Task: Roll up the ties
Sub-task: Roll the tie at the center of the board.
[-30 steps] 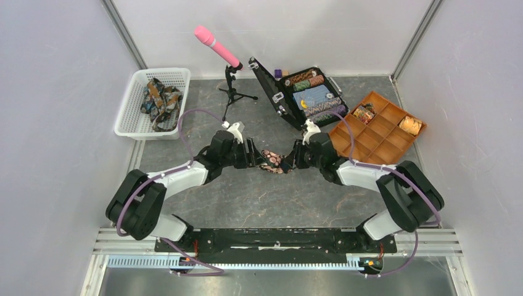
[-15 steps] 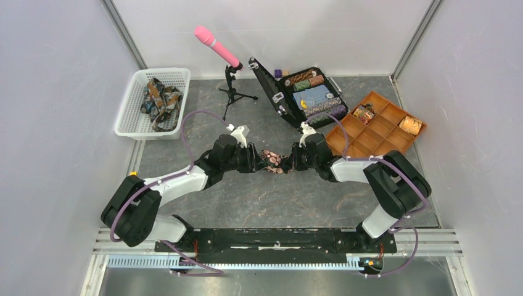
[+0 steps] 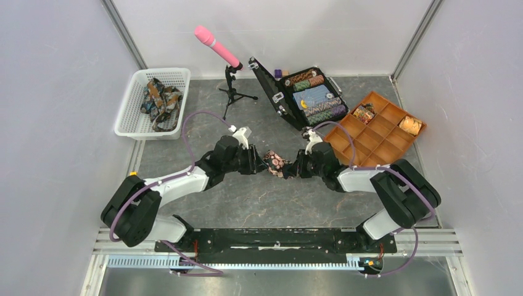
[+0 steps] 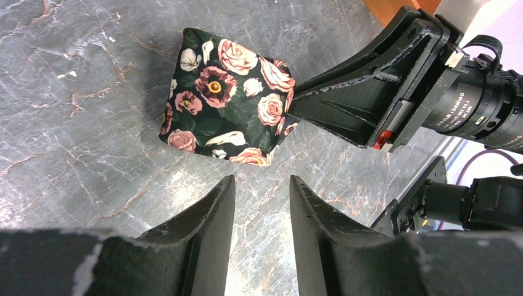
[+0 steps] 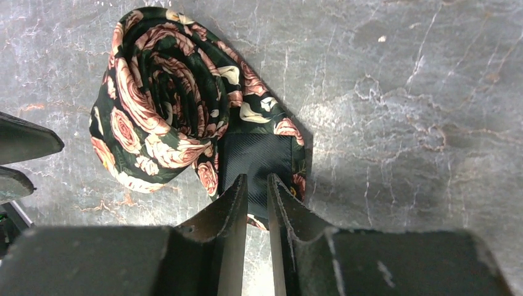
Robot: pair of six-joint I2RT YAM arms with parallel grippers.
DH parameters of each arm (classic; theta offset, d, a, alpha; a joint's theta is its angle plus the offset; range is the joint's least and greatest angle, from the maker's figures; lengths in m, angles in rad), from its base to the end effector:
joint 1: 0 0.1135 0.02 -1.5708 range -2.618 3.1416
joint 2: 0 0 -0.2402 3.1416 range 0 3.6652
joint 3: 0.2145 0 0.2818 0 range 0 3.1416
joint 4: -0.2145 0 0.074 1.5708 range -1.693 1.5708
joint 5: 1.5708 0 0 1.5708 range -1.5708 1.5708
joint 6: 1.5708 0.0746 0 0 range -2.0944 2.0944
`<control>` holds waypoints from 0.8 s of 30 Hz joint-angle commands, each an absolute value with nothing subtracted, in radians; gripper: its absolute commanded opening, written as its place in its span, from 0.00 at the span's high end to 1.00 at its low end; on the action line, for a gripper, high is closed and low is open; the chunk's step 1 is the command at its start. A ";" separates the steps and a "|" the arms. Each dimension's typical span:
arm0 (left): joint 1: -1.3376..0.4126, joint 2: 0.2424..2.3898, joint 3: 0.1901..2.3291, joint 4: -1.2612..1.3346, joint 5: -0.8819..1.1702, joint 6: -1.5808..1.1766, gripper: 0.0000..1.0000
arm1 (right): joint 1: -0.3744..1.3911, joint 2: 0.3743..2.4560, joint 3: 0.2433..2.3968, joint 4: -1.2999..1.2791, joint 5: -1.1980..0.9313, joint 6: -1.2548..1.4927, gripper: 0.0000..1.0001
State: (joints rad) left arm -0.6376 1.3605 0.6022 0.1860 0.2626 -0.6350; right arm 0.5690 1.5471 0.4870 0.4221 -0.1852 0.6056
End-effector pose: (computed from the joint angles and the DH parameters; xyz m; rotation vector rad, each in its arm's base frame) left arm 0.2567 -0.2143 0.1235 0.1683 2.2948 -0.9875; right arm 0.2618 0.1837 0.0550 -0.0662 2.3312 0.8300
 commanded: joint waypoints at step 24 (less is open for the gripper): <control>-0.601 1.382 0.790 0.050 0.147 -0.526 0.62 | 0.577 1.346 0.503 0.287 -0.157 0.583 0.71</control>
